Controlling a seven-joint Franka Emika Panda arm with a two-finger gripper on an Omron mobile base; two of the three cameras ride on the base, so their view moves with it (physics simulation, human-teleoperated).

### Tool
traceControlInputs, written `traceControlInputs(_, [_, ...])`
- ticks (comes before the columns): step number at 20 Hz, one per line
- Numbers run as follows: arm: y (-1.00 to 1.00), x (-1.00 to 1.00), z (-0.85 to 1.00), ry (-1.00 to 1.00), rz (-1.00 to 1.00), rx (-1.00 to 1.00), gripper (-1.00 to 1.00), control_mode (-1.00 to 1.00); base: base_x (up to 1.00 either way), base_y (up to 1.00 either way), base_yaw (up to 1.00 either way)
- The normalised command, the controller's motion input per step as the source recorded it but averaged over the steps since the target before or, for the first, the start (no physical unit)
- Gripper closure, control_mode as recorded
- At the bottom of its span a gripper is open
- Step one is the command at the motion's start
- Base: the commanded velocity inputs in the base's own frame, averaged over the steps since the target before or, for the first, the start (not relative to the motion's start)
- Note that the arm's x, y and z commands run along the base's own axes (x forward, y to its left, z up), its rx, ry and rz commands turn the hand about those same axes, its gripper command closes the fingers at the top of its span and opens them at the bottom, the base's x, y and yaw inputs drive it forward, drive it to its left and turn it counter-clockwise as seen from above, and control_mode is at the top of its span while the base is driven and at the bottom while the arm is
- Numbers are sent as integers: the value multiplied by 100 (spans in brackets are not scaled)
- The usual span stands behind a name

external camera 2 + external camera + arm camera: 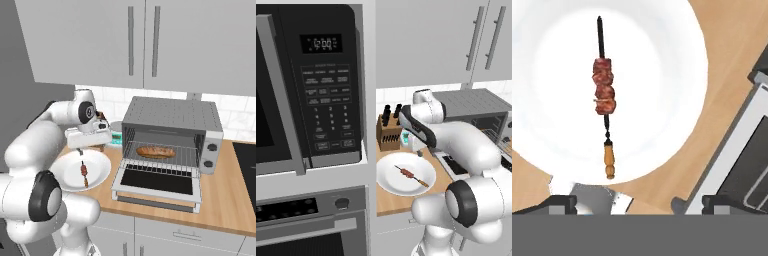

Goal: Pick up the kebab skewer and baguette bread, and place them inside the toaster oven. Close the toaster oven door and start by setting the timer.

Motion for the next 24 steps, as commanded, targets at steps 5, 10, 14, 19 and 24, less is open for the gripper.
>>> traceControlInputs(5, [54,7,-88,-4,-15,6,-100,-100,0,0,0])
traceControlInputs(10, [53,33,-63,-15,-7,2,-100,-100,0,0,0])
traceControlInputs(14, [19,27,-23,-7,0,0,-100,-100,0,0,0])
traceControlInputs(19, [-1,11,-46,-5,0,2,-100,-100,0,0,0])
traceControlInputs(24, [0,0,-32,-3,0,1,-100,-100,0,0,0])
